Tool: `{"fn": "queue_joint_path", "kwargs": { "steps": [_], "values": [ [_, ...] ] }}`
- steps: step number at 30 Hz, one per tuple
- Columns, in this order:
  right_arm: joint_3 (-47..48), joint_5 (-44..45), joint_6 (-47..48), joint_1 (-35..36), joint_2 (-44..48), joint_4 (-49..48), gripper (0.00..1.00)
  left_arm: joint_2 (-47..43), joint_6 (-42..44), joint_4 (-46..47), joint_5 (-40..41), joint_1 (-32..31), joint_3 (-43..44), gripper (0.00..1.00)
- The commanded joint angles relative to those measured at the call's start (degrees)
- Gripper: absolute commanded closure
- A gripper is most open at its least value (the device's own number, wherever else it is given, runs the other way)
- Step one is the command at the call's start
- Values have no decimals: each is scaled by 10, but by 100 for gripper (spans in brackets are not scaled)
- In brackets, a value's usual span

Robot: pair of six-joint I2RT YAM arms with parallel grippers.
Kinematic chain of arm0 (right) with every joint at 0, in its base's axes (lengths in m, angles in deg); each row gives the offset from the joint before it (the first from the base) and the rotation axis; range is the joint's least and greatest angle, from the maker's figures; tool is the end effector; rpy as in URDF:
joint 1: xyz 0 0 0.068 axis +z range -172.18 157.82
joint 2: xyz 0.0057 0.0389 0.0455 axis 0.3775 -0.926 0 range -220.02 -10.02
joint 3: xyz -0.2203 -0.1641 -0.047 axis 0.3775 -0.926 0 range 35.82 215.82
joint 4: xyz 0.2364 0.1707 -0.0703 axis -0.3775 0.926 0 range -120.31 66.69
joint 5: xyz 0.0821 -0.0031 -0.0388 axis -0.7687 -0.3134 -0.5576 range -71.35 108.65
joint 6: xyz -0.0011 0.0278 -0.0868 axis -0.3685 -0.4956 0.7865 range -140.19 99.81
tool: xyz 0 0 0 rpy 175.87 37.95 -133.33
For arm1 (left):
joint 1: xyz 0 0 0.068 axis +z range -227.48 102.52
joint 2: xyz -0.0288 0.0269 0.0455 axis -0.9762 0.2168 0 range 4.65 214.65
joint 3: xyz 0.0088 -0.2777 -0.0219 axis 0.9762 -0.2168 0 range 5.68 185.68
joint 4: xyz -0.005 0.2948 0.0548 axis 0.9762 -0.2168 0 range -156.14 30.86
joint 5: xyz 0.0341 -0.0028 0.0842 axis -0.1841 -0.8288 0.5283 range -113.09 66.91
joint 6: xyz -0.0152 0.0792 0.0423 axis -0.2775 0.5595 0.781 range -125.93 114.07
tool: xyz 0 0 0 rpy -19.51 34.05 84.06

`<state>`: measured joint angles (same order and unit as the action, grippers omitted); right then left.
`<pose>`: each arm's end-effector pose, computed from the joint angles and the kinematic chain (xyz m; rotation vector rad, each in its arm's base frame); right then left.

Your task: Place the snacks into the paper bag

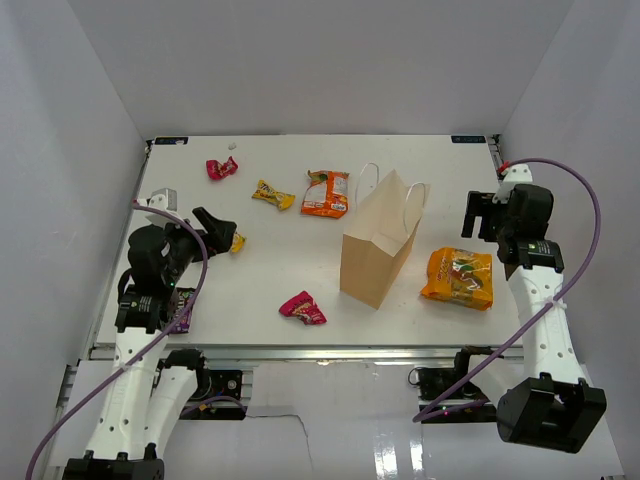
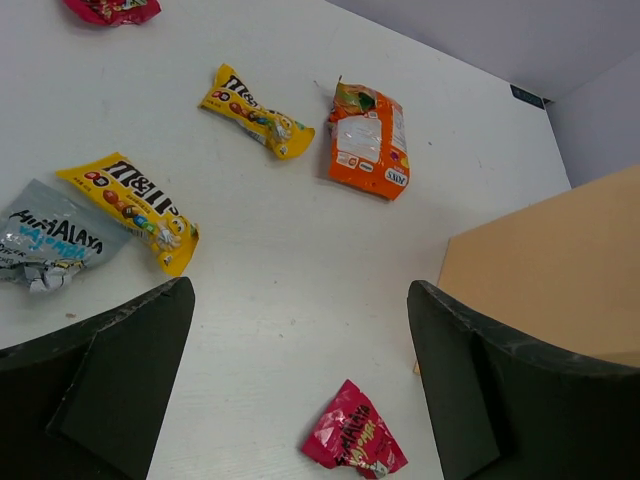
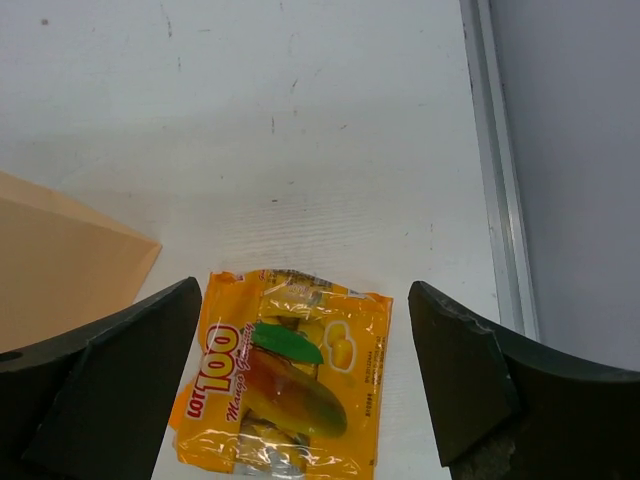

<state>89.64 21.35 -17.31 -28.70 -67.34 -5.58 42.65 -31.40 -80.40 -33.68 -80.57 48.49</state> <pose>0.2976 -0.0378 0.3097 0.0948 2.0641 -0.1497 0.2335 -0.0276 0.3198 -0.2372 1.8700 -0.5155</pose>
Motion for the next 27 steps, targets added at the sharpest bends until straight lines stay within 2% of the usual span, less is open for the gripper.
{"fn": "queue_joint_path", "kwargs": {
  "steps": [1,3,4,5,8,12,18,23,27],
  "values": [
    [11,-52,76,-2,13,20,10,-13,3,-12,-28,2,-7,2],
    [26,-195,176,-2,13,57,10,-18,-1,-19,-32,2,-13,2],
    [33,-255,316,-2,11,135,10,-21,-1,-22,-37,2,-16,2],
    [46,-339,385,1,8,180,10,-22,-1,-24,-39,2,-18,2],
    [42,-360,497,3,3,274,10,-26,0,-38,-43,2,-16,2],
    [8,-348,594,3,-4,338,10,-38,-1,-53,-41,2,-18,2],
    [-71,-270,674,7,-4,315,10,-55,-5,-64,-44,2,-32,2],
    [-164,-164,644,55,0,204,10,-57,-8,-64,-49,2,-40,2],
    [-228,-101,639,82,1,70,9,-57,-7,-65,-50,2,-43,2]
  ]
}}
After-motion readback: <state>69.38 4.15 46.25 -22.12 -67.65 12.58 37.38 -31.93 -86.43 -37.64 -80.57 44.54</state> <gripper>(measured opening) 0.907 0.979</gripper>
